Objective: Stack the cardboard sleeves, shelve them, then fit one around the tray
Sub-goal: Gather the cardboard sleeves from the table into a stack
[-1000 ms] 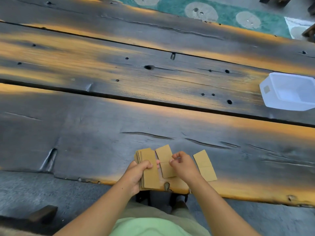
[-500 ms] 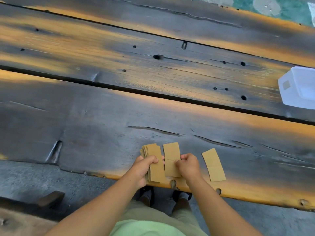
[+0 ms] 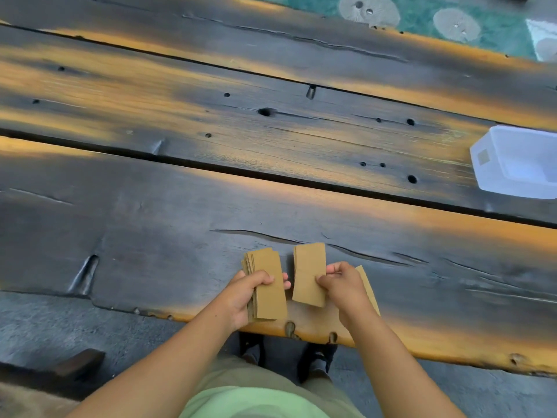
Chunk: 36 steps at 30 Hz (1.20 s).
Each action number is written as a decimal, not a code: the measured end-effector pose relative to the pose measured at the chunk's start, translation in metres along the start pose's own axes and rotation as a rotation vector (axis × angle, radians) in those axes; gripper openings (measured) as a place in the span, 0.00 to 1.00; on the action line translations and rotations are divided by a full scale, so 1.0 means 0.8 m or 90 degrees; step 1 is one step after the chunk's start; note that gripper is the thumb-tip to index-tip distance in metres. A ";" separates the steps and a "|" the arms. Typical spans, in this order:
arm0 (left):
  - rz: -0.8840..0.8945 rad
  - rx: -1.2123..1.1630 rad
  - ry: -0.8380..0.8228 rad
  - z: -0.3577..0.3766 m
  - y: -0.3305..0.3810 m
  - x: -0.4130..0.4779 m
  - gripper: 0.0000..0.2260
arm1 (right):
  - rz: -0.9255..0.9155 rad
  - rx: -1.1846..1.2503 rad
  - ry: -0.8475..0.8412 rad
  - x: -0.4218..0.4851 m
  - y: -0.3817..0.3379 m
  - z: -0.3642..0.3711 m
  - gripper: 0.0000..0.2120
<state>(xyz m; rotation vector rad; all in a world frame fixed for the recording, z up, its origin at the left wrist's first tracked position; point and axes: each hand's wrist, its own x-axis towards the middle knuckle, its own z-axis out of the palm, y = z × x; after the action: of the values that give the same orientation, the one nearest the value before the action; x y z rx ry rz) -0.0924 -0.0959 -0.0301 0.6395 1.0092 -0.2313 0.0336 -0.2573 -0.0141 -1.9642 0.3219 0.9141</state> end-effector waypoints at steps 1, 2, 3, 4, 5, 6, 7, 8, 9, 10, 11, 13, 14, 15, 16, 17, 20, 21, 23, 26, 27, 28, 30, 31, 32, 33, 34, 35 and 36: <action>0.014 0.011 -0.002 0.007 0.003 -0.003 0.23 | -0.002 0.032 -0.014 -0.003 -0.008 -0.011 0.09; 0.026 0.019 -0.003 0.014 0.005 -0.005 0.21 | -0.001 0.067 -0.036 -0.007 -0.015 -0.022 0.09; 0.035 0.023 0.000 0.022 0.006 -0.005 0.20 | 0.000 0.104 -0.065 -0.010 -0.022 -0.032 0.09; 0.041 0.027 0.008 0.030 0.007 -0.007 0.18 | 0.002 0.137 -0.101 -0.014 -0.029 -0.041 0.09; 0.043 0.029 0.018 0.039 0.007 -0.011 0.17 | 0.003 0.161 -0.141 -0.018 -0.034 -0.048 0.08; 0.049 0.028 0.026 0.048 0.008 -0.014 0.16 | 0.001 0.169 -0.177 -0.022 -0.039 -0.054 0.07; 0.059 0.023 0.021 0.057 0.008 -0.017 0.15 | -0.004 0.162 -0.207 -0.026 -0.042 -0.059 0.06; 0.068 0.020 0.006 0.066 0.007 -0.019 0.13 | -0.011 0.142 -0.227 -0.029 -0.043 -0.062 0.05; 0.076 0.017 -0.015 0.075 0.005 -0.022 0.12 | -0.021 0.115 -0.231 -0.031 -0.044 -0.065 0.05; 0.083 0.015 -0.034 0.084 0.004 -0.024 0.11 | -0.032 0.085 -0.223 -0.033 -0.044 -0.068 0.05; 0.089 0.011 -0.050 0.093 0.001 -0.027 0.11 | -0.039 0.062 -0.211 -0.035 -0.043 -0.070 0.05; 0.101 -0.002 -0.068 0.111 -0.007 -0.029 0.12 | -0.050 0.043 -0.197 -0.038 -0.040 -0.076 0.05; 0.107 -0.007 -0.074 0.118 -0.012 -0.029 0.10 | -0.055 0.036 -0.192 -0.039 -0.039 -0.078 0.05; 0.113 -0.007 -0.077 0.126 -0.017 -0.029 0.08 | -0.062 0.027 -0.188 -0.040 -0.036 -0.080 0.05; 0.117 -0.007 -0.077 0.135 -0.021 -0.030 0.07 | -0.069 0.020 -0.189 -0.041 -0.033 -0.083 0.05; 0.118 -0.010 -0.074 0.143 -0.025 -0.030 0.07 | -0.073 0.016 -0.195 -0.041 -0.030 -0.086 0.04; 0.120 -0.029 -0.043 0.160 -0.035 -0.031 0.15 | -0.072 0.021 -0.207 -0.041 -0.022 -0.099 0.03; 0.119 -0.026 -0.036 0.164 -0.039 -0.031 0.16 | -0.071 0.020 -0.208 -0.039 -0.019 -0.103 0.03; 0.112 -0.009 -0.020 0.168 -0.048 -0.028 0.14 | -0.073 -0.003 -0.206 -0.035 -0.014 -0.110 0.03; 0.093 0.014 0.036 0.168 -0.065 -0.016 0.07 | -0.067 -0.042 -0.203 -0.028 -0.002 -0.115 0.06; 0.088 0.014 0.053 0.169 -0.069 -0.014 0.07 | -0.063 -0.046 -0.204 -0.025 0.003 -0.117 0.08; 0.083 0.011 0.065 0.170 -0.073 -0.012 0.10 | -0.060 -0.049 -0.206 -0.023 0.007 -0.118 0.10; 0.072 0.010 0.090 0.170 -0.077 -0.009 0.18 | -0.059 -0.080 -0.199 -0.015 0.016 -0.120 0.14; 0.065 0.008 0.103 0.170 -0.080 -0.007 0.21 | -0.058 -0.100 -0.188 -0.010 0.020 -0.121 0.14; 0.061 0.006 0.112 0.170 -0.082 -0.006 0.23 | -0.054 -0.112 -0.169 -0.004 0.023 -0.123 0.14; 0.058 0.005 0.118 0.170 -0.084 -0.002 0.22 | -0.045 -0.114 -0.146 0.004 0.027 -0.127 0.14; 0.054 0.006 0.123 0.168 -0.086 0.002 0.21 | -0.035 -0.109 -0.124 0.012 0.030 -0.132 0.13; 0.050 0.008 0.127 0.167 -0.089 0.006 0.19 | -0.030 -0.104 -0.103 0.020 0.035 -0.137 0.11; 0.046 0.012 0.130 0.167 -0.091 0.010 0.18 | -0.033 -0.106 -0.082 0.027 0.038 -0.142 0.10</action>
<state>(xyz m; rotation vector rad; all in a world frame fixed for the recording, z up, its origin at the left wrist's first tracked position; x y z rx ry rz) -0.0270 -0.2327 -0.0156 0.7262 1.1777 -0.1134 0.0854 -0.3651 -0.0145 -2.0430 0.1240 1.0566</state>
